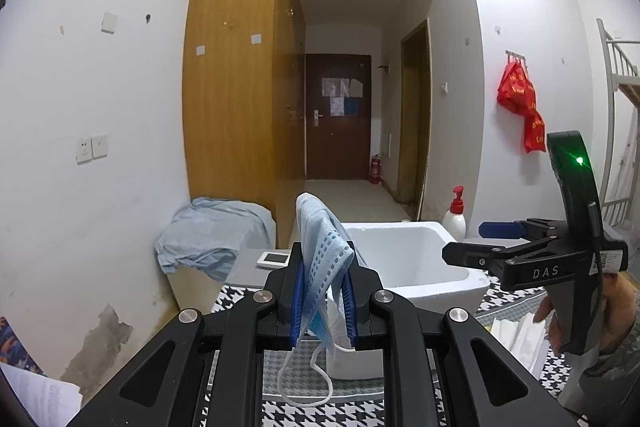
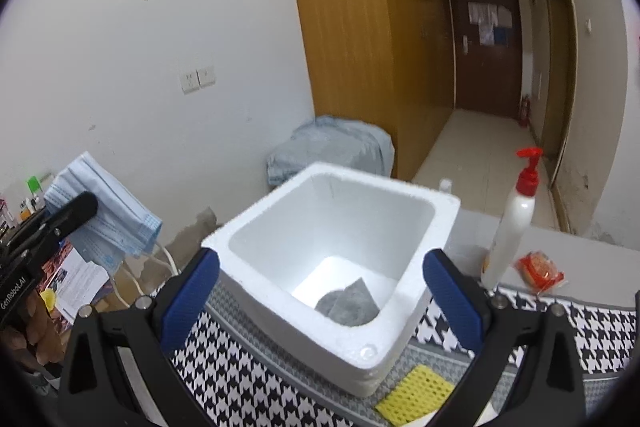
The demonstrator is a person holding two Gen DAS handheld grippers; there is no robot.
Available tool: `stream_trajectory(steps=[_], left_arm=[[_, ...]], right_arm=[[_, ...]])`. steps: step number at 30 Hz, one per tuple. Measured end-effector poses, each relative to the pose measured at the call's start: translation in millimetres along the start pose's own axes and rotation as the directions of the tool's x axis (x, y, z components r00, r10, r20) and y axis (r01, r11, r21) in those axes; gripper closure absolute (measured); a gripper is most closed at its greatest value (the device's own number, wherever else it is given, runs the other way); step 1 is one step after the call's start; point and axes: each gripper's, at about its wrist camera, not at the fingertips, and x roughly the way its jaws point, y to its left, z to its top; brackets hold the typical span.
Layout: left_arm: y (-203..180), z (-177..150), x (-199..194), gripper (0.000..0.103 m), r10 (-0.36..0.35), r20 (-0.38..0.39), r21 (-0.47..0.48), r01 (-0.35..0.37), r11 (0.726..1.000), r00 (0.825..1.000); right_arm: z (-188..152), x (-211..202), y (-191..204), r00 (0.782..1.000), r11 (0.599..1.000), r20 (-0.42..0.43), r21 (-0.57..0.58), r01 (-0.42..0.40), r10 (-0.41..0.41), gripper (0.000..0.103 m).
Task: Organize soft objects
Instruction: 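Carry the blue mask with the left gripper toward the foam box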
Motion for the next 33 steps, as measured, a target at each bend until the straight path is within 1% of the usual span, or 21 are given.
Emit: stream_trajectory(steps=[4, 8, 14, 17, 21, 28, 33], left_arm=[[-1.6, 5.8, -2.4, 0.085, -0.004, 0.012, 0.01, 0.004, 1.0, 1.0], [-4.6, 13.9, -2.7, 0.085, -0.016, 0.028, 0.017, 0.016, 1.0, 0.999], [-11.2, 23.8, 5.8, 0.085, -0.06, 0.036, 0.011, 0.06, 0.998, 0.998], [-16.2, 27.7, 14.2, 0.085, -0.084, 0.033, 0.012, 0.083, 0.996, 0.996], [-22.8, 33.5, 25.5, 0.085, -0.118, 0.028, 0.013, 0.117, 0.993, 0.993], [-35.9, 40.4, 39.5, 0.085, -0.158, 0.024, 0.022, 0.158, 0.987, 0.987], [-46.5, 43.0, 53.6, 0.085, -0.182, 0.001, 0.025, 0.182, 0.983, 0.983]], right_arm=[[-1.6, -4.2, 2.9, 1.0, 1.0, -0.015, -0.02, 0.012, -0.013, 0.0], [-4.4, -13.9, 1.2, 1.0, 1.0, -0.001, -0.02, 0.017, -0.017, 0.0], [-11.8, -31.1, 0.5, 0.996, 0.995, 0.032, -0.049, 0.084, -0.082, 0.0], [-15.8, -43.4, -4.2, 0.994, 0.994, 0.061, -0.047, 0.096, -0.093, 0.0], [-21.9, -54.9, -11.2, 0.993, 0.994, 0.073, -0.034, 0.1, -0.097, 0.0], [-34.6, -62.2, -27.1, 0.989, 0.991, 0.057, -0.011, 0.134, -0.133, 0.0], [-42.5, -68.6, -32.2, 0.988, 0.99, 0.059, -0.01, 0.142, -0.141, 0.0]])
